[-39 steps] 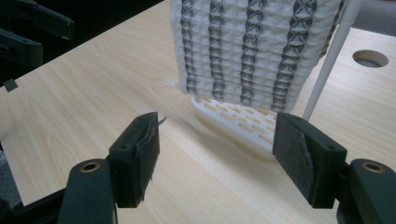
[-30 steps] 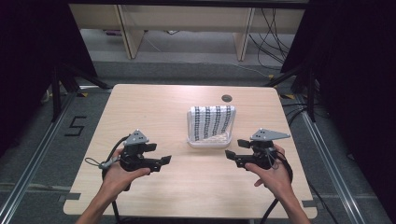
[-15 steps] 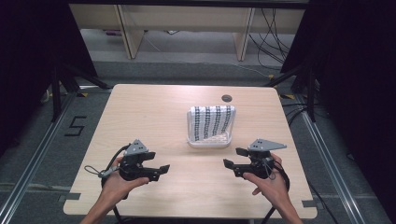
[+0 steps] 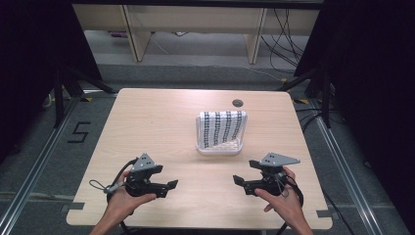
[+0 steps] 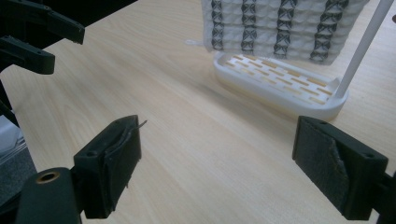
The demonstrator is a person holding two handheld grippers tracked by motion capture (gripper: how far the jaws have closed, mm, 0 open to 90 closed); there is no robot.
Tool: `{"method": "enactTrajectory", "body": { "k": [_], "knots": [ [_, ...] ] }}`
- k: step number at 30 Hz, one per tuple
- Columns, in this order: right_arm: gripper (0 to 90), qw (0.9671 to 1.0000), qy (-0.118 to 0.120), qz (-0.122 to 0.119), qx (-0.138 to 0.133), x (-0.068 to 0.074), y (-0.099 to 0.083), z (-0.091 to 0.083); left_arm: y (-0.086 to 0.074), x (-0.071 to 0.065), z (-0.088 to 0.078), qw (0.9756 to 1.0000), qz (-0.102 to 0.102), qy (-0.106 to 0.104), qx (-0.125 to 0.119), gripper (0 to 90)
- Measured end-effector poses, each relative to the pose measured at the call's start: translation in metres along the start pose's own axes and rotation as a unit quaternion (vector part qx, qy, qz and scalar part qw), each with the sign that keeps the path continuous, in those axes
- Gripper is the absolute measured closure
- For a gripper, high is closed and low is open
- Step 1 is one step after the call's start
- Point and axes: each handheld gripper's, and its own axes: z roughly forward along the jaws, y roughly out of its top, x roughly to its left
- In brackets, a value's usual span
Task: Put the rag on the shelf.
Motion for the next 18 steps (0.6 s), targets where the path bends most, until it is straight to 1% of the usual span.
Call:
{"method": "enactTrajectory", "body": {
  "k": [1, 2, 3, 4, 5, 6, 7, 8, 9, 10, 11, 12, 13, 14, 15, 16, 17, 18],
  "knots": [
    [16.6, 1.0000, -0.003, 0.003, 0.001, 0.001, -0.001, 0.000, -0.002, 0.001, -0.001, 0.9999, 0.008, 0.005, 0.008, 21.6],
    [16.7, 0.9999, -0.002, 0.009, 0.005, 0.003, -0.002, 0.000, -0.003, 0.000, -0.001, 0.9999, 0.008, 0.002, 0.007, 21.5],
    [16.7, 1.0000, -0.001, 0.007, 0.003, 0.003, -0.003, 0.000, -0.005, 0.000, -0.001, 1.0000, 0.008, 0.001, 0.005, 21.5],
    [16.7, 0.9999, -0.003, 0.007, 0.010, 0.004, -0.004, -0.001, -0.007, -0.002, -0.001, 1.0000, 0.002, 0.001, 0.001, 21.3],
    [16.7, 1.0000, -0.005, -0.007, 0.002, 0.002, -0.005, 0.000, -0.008, -0.001, -0.002, 0.9999, 0.011, 0.002, 0.009, 21.1],
    [16.6, 0.9999, -0.003, 0.010, 0.008, 0.005, -0.006, 0.000, -0.010, -0.002, -0.001, 1.0000, 0.006, 0.001, 0.004, 20.9],
    [16.7, 0.9999, -0.009, 0.000, 0.011, 0.005, -0.007, -0.001, -0.012, -0.002, -0.003, 0.9999, 0.013, -0.002, 0.011, 20.7],
    [16.6, 0.9998, -0.013, -0.014, 0.007, 0.004, -0.007, 0.000, -0.014, -0.003, -0.002, 0.9999, 0.014, -0.003, 0.009, 20.5],
    [16.6, 0.9999, -0.006, -0.004, 0.010, 0.005, -0.009, 0.000, -0.016, -0.004, -0.003, 0.9999, 0.014, -0.001, 0.009, 20.2],
    [16.6, 0.9999, 0.000, -0.001, 0.011, 0.006, -0.010, 0.001, -0.017, -0.004, -0.004, 0.9997, 0.018, -0.001, 0.014, 19.7],
    [16.6, 0.9999, 0.002, 0.005, 0.011, 0.008, -0.012, 0.001, -0.019, -0.006, -0.003, 0.9999, 0.009, -0.003, 0.005, 19.3],
    [16.6, 0.9999, -0.002, -0.010, 0.013, 0.007, -0.012, 0.001, -0.020, -0.006, -0.005, 0.9997, 0.021, 0.000, 0.014, 19.0],
    [16.7, 0.9999, 0.000, 0.005, 0.016, 0.009, -0.014, 0.001, -0.022, -0.007, -0.005, 0.9997, 0.022, -0.005, 0.013, 18.9],
    [16.7, 0.9998, -0.008, -0.004, 0.020, 0.009, -0.015, 0.000, -0.024, -0.008, -0.005, 0.9996, 0.024, -0.003, 0.016, 18.7],
    [16.7, 0.9998, -0.004, -0.006, 0.019, 0.009, -0.017, 0.001, -0.026, -0.009, -0.005, 0.9996, 0.024, -0.003, 0.014, 18.4],
    [16.6, 0.9997, -0.005, -0.013, 0.019, 0.009, -0.018, 0.001, -0.027, -0.009, -0.006, 0.9994, 0.030, -0.003, 0.018, 18.2],
    [16.7, 0.9997, -0.001, -0.006, 0.022, 0.011, -0.020, 0.001, -0.030, -0.012, -0.005, 0.9997, 0.022, 0.001, 0.012, 18.2],
    [16.7, 0.9996, -0.001, -0.001, 0.028, 0.012, -0.021, 0.000, -0.031, -0.011, -0.006, 0.9992, 0.035, 0.001, 0.021, 18.2]
  ]
}}
